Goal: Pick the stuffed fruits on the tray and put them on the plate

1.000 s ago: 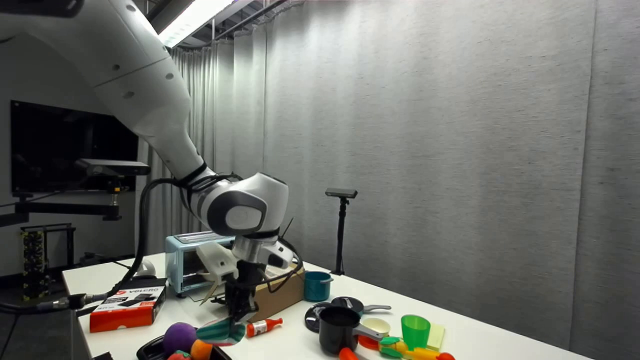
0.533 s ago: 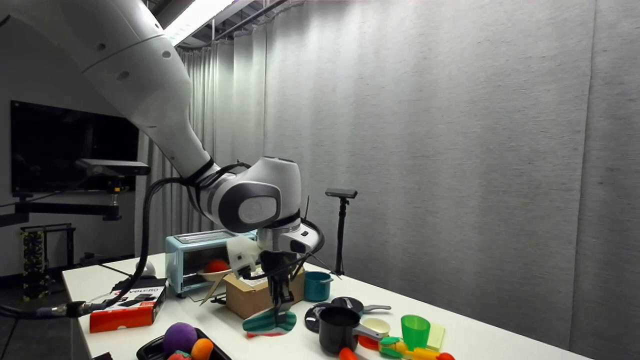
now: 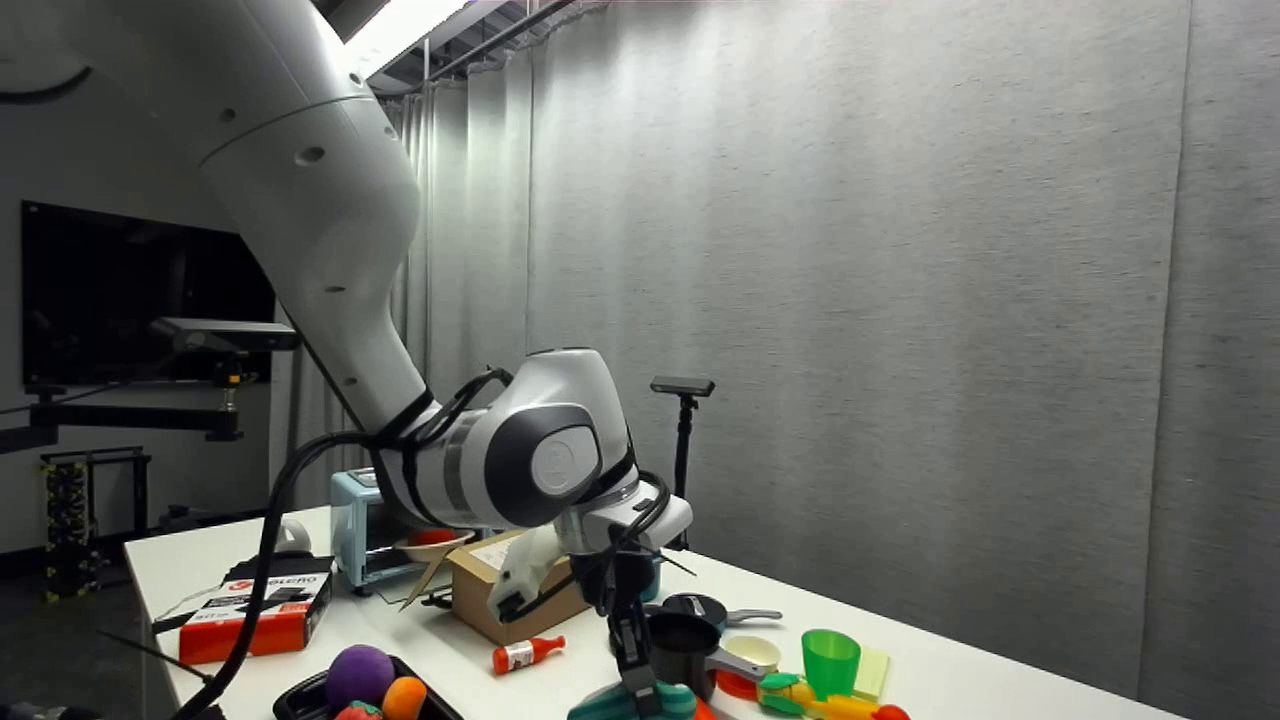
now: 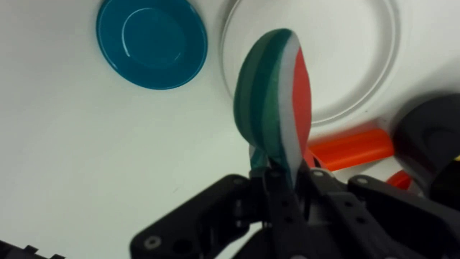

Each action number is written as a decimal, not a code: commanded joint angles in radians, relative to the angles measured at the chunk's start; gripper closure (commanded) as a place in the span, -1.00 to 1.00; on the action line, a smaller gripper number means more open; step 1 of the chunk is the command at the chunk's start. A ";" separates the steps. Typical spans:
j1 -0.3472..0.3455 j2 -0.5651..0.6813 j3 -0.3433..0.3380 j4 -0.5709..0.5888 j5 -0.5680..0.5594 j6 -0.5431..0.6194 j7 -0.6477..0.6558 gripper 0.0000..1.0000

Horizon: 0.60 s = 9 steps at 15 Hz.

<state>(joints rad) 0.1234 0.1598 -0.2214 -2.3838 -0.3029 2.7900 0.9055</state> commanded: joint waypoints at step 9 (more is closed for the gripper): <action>0.085 0.058 0.086 -0.020 -0.115 0.054 0.368 -0.98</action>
<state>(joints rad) 0.2006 0.2063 -0.1695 -2.4020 -0.4476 2.8107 1.2546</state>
